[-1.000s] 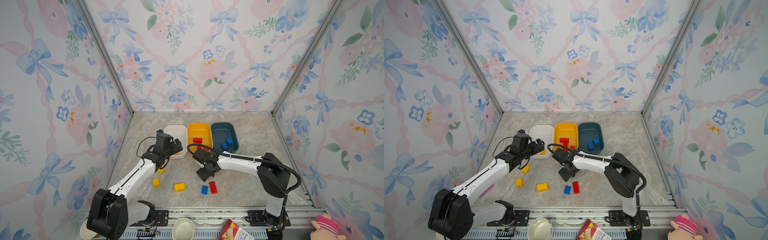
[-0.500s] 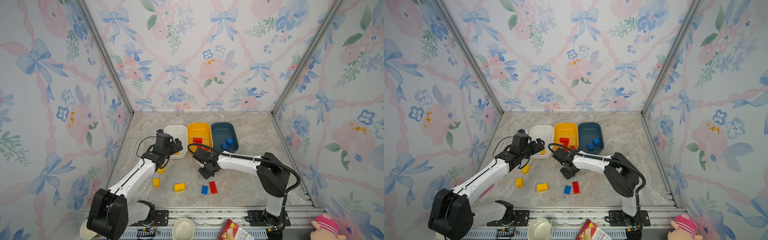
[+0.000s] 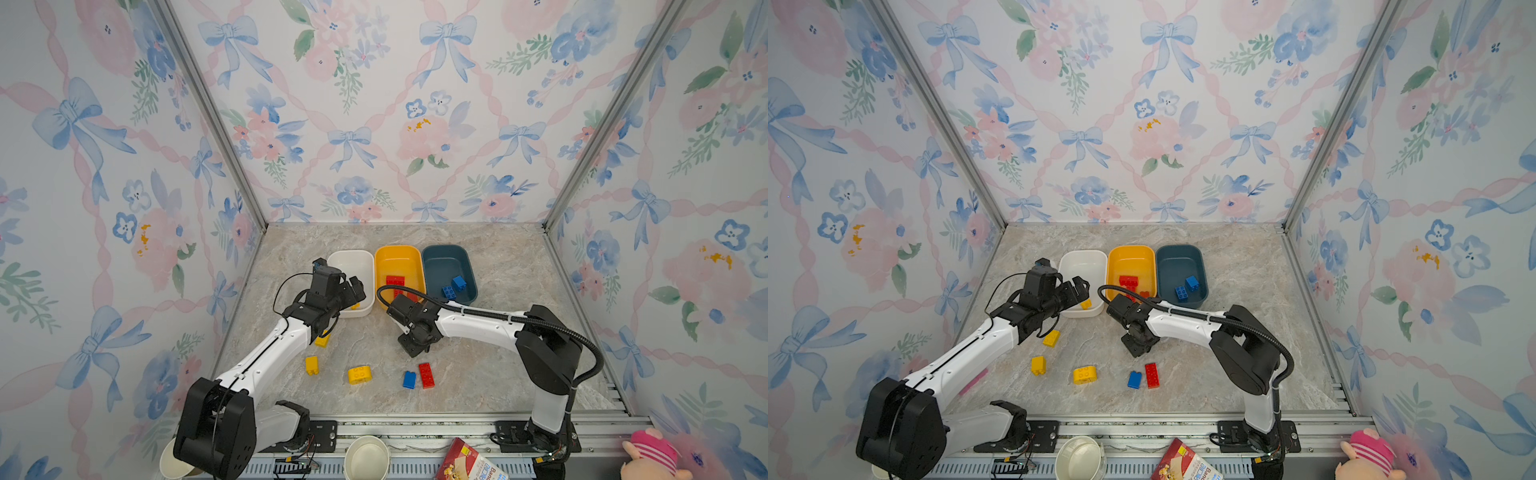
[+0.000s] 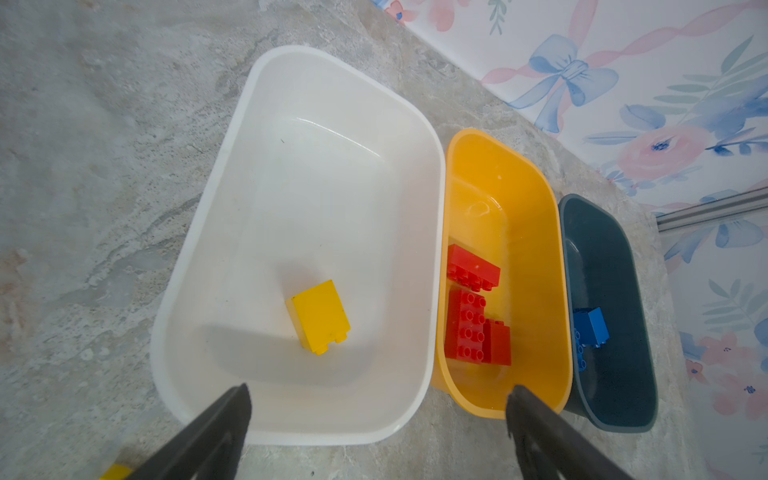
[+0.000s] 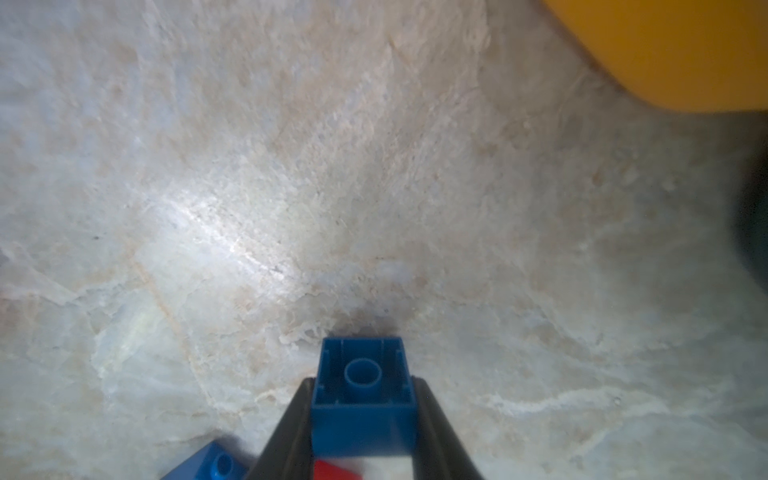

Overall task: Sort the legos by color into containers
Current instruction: 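Carry the blue brick into the teal bin and release it with right gripper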

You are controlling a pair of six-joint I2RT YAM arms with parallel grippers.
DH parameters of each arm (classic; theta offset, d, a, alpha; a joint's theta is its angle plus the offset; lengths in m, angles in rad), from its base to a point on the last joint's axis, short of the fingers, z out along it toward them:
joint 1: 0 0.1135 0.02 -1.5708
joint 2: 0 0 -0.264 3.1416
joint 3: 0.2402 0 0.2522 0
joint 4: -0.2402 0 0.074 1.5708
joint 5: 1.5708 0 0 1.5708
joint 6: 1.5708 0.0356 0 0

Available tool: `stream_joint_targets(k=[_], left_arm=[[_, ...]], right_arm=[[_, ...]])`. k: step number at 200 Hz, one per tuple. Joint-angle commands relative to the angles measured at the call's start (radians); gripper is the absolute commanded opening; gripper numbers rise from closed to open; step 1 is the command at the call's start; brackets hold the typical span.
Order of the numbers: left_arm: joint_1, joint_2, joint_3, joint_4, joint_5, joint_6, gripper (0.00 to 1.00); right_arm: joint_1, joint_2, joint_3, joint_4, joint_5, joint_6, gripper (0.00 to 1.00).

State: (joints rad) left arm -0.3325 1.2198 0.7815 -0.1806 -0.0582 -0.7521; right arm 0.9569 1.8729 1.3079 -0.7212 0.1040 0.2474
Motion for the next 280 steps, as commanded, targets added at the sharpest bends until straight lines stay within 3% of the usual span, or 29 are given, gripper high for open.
stream_joint_targets(k=[1,77,109,150,222,280], left_arm=[[0.007,-0.023,-0.015,0.004,0.013,0.005,0.98],[0.007,-0.025,-0.017,0.004,0.033,0.005,0.98],[0.007,-0.032,-0.027,0.003,0.047,0.008,0.98],[0.006,-0.069,-0.058,0.001,0.067,0.02,0.98],[0.006,-0.147,-0.143,-0.036,0.059,0.017,0.98],[0.006,-0.147,-0.123,-0.115,0.02,0.054,0.98]], right_arm=[[-0.034,-0.099,-0.003,-0.047,0.047,0.021,0.32],[-0.231,-0.248,0.026,-0.025,0.137,-0.011,0.32],[-0.335,-0.224,0.058,0.053,0.148,-0.027,0.32],[-0.43,-0.062,0.163,0.104,0.142,-0.045,0.32],[-0.479,0.105,0.271,0.131,0.114,-0.038,0.34],[-0.483,0.14,0.295,0.125,0.104,-0.034,0.5]])
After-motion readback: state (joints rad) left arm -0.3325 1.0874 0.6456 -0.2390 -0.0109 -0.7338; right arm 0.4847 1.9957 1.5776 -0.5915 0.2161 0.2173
